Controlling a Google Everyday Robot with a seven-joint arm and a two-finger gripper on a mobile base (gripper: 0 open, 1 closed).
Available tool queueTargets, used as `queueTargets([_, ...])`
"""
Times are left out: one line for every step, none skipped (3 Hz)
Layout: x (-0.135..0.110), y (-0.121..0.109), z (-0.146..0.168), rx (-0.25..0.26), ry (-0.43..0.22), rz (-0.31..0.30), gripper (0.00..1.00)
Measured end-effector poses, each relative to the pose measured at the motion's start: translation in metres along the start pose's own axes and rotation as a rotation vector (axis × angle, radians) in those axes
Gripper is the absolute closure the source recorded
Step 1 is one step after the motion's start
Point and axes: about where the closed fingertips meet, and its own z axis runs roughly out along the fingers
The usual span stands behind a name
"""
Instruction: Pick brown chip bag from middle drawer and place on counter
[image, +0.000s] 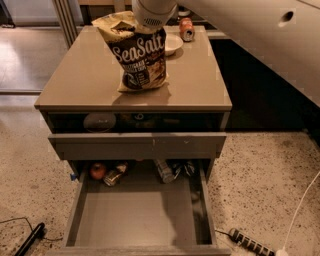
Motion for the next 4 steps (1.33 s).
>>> queueTargets([0.0000, 0.0000, 0.0000, 0.000, 0.000, 0.000, 0.27])
queueTargets([0.0000, 0.0000, 0.0000, 0.000, 0.000, 0.000, 0.04])
queueTargets([-0.0001, 0.0000, 0.0000, 0.000, 0.000, 0.000, 0.00])
queueTargets([-0.0001, 0.0001, 0.0000, 0.000, 0.000, 0.000, 0.00])
